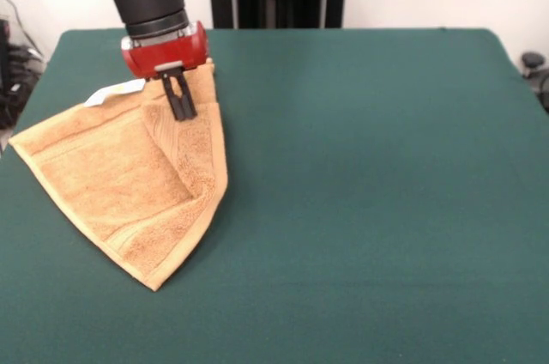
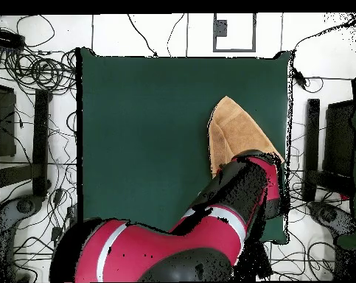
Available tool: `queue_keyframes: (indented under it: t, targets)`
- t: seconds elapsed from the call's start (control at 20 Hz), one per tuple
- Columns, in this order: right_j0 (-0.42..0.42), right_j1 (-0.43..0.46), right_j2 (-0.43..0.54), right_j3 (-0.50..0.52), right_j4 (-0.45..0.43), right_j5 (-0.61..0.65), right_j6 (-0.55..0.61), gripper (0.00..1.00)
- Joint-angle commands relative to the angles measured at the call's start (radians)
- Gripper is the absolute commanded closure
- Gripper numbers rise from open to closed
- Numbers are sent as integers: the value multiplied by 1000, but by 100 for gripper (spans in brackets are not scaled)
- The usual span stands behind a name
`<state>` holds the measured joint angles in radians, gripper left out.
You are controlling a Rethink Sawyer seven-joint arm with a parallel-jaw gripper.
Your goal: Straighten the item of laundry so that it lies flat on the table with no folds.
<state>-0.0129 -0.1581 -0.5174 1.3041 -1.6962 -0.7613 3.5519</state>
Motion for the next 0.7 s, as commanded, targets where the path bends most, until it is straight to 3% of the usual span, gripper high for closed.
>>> queue_keyframes:
  t: [0.05, 0.4, 0.7]
  targets:
    - [27, 4, 102, 25, 30, -61, 409, 100]
    - [15, -7, 120, 28, 13, -125, 461, 100]
    - [-12, -22, 160, 46, 49, -156, 445, 100]
